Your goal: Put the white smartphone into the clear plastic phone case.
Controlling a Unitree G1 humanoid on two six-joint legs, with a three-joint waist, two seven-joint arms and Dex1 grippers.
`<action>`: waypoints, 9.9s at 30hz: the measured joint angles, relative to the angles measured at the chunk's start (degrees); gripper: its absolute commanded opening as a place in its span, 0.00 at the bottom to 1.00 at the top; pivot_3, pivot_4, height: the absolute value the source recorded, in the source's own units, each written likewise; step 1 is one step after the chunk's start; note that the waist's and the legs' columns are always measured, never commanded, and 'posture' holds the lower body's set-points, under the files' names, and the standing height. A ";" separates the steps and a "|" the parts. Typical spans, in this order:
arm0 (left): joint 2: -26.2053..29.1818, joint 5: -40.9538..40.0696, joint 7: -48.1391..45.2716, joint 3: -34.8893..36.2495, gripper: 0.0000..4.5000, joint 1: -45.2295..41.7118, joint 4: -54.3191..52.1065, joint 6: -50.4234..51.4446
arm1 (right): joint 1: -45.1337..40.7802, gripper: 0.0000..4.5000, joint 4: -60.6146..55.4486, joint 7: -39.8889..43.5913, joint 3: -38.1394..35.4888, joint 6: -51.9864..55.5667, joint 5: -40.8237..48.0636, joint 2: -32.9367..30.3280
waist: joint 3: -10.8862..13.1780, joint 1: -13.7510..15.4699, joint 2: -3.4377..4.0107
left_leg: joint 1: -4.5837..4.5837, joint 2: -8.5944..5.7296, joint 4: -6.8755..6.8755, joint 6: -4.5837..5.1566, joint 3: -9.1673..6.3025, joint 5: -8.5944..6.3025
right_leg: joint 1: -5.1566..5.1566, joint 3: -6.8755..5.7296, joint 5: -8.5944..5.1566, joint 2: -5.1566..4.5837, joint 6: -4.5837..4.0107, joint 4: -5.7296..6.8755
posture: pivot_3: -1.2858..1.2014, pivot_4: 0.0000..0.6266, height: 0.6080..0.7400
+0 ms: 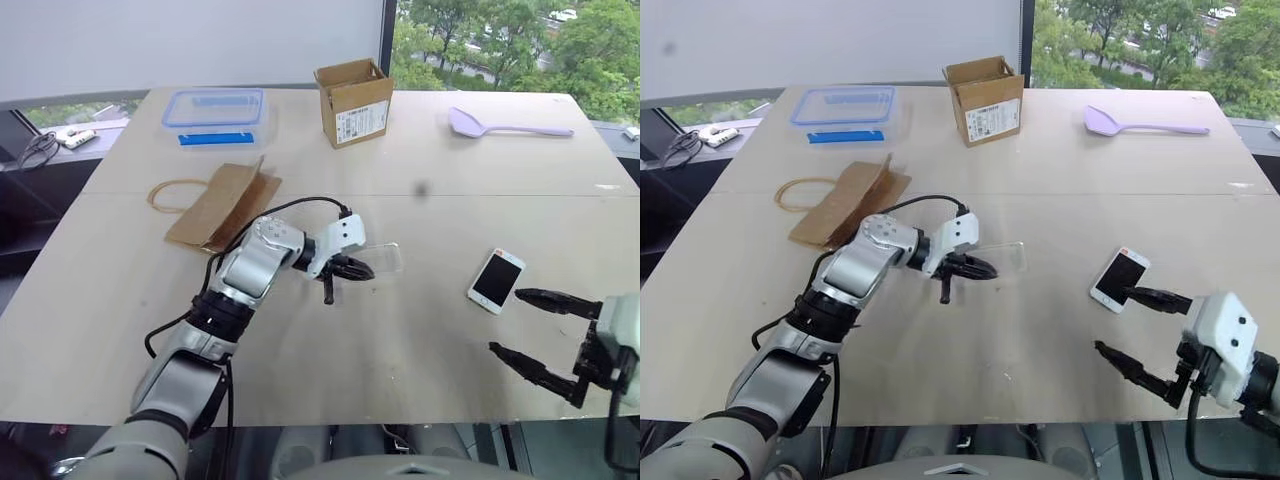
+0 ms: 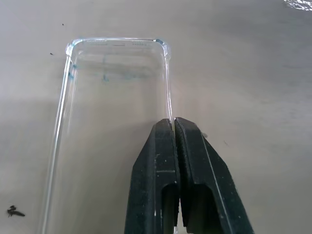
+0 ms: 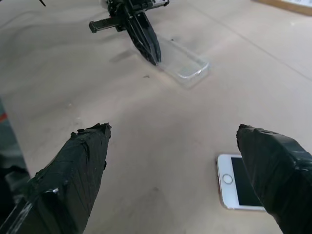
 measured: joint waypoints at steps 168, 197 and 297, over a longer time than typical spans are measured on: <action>13.64 -32.68 9.63 31.24 1.00 43.30 -27.76 -14.37 | -84.29 0.64 53.84 17.02 69.38 -0.72 -44.52 13.70 | 0.15 -1.45 0.48 | -0.96 -0.12 -0.29 0.07 -0.04 -0.07 | -0.99 -0.18 0.07 -0.64 -0.02 -0.35 | 0.52 0.24 1.00; 13.58 -32.54 13.08 26.77 1.00 35.56 -29.00 -9.45 | -82.87 0.60 42.65 16.97 65.08 16.32 -44.02 16.51 | 0.13 -1.50 0.49 | -0.90 -0.15 -0.22 0.02 -0.04 -0.04 | -1.04 -0.17 0.07 -0.62 -0.03 -0.05 | 0.52 0.24 1.00; 10.60 -24.12 14.39 22.64 0.01 35.73 -19.53 -14.83 | -74.69 0.00 41.61 4.47 57.98 12.32 -33.41 20.42 | 0.13 -0.99 0.46 | -0.90 -0.22 -0.03 -0.03 -0.05 0.00 | -1.12 -0.15 0.06 -0.66 -0.03 0.35 | 0.52 0.24 1.00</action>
